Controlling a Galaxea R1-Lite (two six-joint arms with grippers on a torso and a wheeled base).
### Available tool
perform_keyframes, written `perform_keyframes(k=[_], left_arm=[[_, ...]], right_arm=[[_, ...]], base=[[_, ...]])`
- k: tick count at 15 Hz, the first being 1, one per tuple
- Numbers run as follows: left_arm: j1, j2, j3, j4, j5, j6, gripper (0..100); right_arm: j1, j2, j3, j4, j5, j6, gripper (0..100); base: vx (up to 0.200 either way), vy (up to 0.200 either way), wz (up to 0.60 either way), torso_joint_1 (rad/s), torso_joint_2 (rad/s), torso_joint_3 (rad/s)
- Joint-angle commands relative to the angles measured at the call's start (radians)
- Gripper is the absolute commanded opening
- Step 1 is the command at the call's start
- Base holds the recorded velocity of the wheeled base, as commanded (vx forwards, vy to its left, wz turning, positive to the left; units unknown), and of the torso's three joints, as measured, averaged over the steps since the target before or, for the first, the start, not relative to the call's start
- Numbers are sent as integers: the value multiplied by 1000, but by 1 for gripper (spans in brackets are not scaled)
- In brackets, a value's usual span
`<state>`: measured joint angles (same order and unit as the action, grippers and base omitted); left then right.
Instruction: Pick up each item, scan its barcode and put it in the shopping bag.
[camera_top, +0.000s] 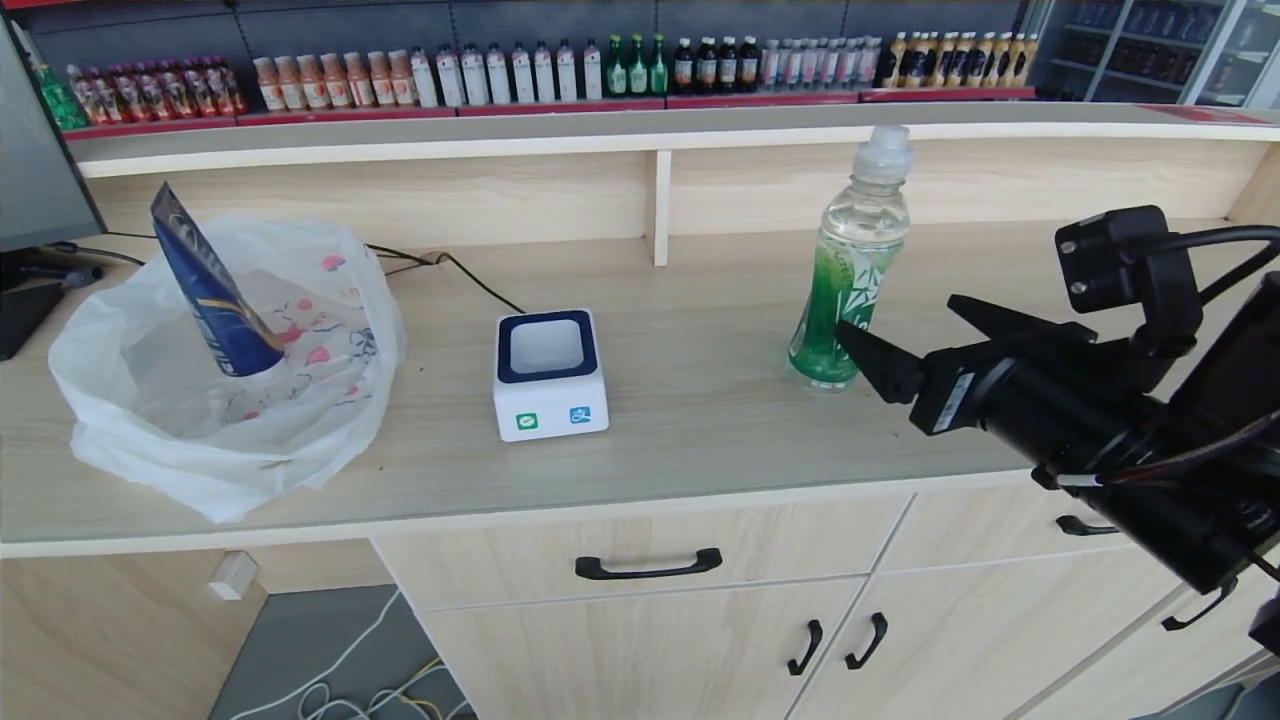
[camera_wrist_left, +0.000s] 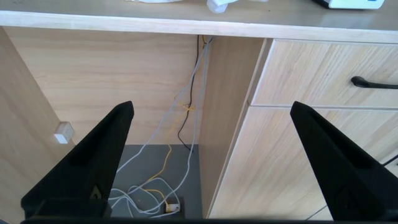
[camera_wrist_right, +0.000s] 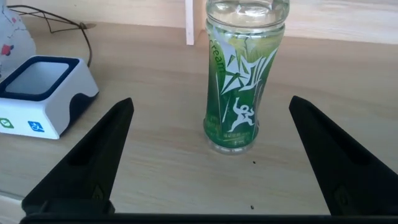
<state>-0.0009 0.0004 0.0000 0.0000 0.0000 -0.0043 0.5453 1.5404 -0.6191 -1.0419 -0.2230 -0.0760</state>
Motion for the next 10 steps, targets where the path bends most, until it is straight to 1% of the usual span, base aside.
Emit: perform_keyframes(k=[1, 3, 5, 10], left_arm=[[1, 0, 0, 0, 0, 0, 100], [1, 0, 0, 0, 0, 0, 100], [-1, 0, 0, 0, 0, 0, 100], [1, 0, 0, 0, 0, 0, 100]], right_arm=[[-7, 72, -22, -1, 2, 13, 100], [-10, 110, -37, -6, 19, 13, 100], [-21, 153, -90, -7, 28, 21, 100], [-82, 214, -191, -4, 73, 30, 100]], base=[[0, 0, 0, 0, 0, 0], [0, 0, 0, 0, 0, 0], [0, 0, 0, 0, 0, 0], [0, 0, 0, 0, 0, 0]])
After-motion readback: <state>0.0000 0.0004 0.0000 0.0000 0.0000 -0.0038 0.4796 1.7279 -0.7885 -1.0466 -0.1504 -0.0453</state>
